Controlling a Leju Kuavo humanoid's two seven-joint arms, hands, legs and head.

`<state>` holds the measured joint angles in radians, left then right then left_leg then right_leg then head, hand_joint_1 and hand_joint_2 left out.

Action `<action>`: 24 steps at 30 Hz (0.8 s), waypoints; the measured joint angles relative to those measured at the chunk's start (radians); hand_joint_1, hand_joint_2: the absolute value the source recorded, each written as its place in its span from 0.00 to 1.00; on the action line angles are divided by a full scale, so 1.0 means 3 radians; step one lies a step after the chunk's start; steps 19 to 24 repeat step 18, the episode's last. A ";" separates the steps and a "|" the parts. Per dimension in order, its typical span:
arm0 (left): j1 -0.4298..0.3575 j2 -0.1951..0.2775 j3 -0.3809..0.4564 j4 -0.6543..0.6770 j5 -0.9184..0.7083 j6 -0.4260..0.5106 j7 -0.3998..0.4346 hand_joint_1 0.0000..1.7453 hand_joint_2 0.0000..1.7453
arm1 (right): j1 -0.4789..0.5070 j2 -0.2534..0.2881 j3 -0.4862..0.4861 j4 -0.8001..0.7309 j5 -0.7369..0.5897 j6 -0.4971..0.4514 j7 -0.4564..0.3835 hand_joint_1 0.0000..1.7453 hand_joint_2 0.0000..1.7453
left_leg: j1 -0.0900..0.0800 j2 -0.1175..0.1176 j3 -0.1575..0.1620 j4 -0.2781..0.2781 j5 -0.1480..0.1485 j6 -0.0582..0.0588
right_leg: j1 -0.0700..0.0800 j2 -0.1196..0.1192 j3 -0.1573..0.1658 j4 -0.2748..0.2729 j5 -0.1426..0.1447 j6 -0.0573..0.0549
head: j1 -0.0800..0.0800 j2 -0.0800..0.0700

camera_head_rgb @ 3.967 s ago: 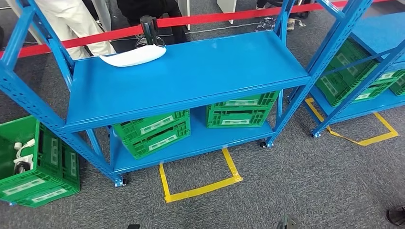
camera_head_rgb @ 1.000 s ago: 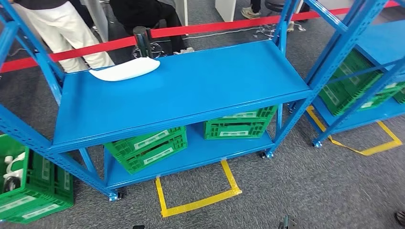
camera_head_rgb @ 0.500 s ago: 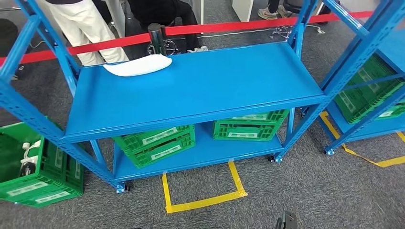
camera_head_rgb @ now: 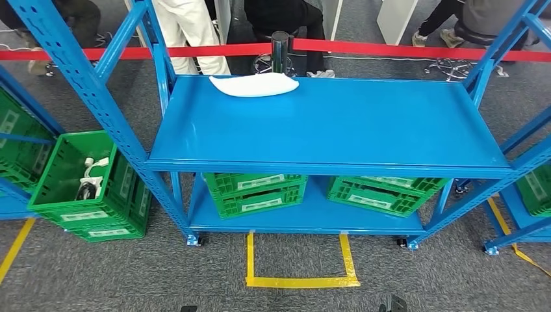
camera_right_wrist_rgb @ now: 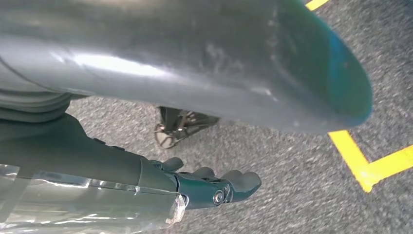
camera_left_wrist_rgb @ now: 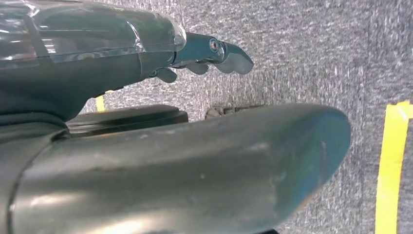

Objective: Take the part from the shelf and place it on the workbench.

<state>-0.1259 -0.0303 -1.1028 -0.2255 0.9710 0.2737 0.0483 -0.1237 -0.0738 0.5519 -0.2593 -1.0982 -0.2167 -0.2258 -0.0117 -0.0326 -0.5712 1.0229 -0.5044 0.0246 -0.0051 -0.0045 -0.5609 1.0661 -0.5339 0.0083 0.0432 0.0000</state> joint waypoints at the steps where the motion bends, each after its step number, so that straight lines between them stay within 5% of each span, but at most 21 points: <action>1: 0.0001 -0.0004 0.0000 0.0000 0.0000 0.0000 0.0000 0.00 0.00 | -0.0006 -0.0003 0.0001 0.0000 -0.0005 0.0000 0.0000 0.00 0.25 | -0.0008 -0.0001 -0.0007 0.0006 -0.0007 -0.0004 | 0.0009 0.0002 0.0049 -0.0141 0.0048 -0.0014 | 0.0002 0.0000; 4: 0.0008 -0.0005 0.0000 0.0001 0.0006 -0.0003 -0.0005 0.00 0.75 | -0.0006 0.0002 0.0005 0.0000 -0.0009 -0.0007 0.0003 0.00 1.00 | -0.0013 0.0023 -0.0013 0.0015 -0.0029 0.0016 | 0.0019 0.0019 0.0073 -0.0225 0.0052 0.0027 | -0.0009 0.0000; 5: 0.0010 -0.0004 0.0000 0.0001 0.0008 -0.0005 -0.0010 0.00 1.00 | -0.0001 0.0004 0.0007 0.0001 -0.0010 -0.0013 0.0013 0.00 1.00 | -0.0009 0.0035 -0.0006 0.0010 -0.0031 0.0022 | 0.0023 0.0027 0.0076 -0.0224 0.0050 0.0033 | -0.0014 0.0000; 24: 0.0009 -0.0002 0.0000 0.0001 0.0010 -0.0039 -0.0021 0.00 1.00 | 0.0008 0.0006 0.0019 0.0008 -0.0008 -0.0069 0.0106 0.00 1.00 | 0.0002 0.0075 0.0020 -0.0017 -0.0035 -0.0021 | 0.0028 0.0058 0.0082 -0.0219 0.0040 -0.0003 | -0.0043 0.0000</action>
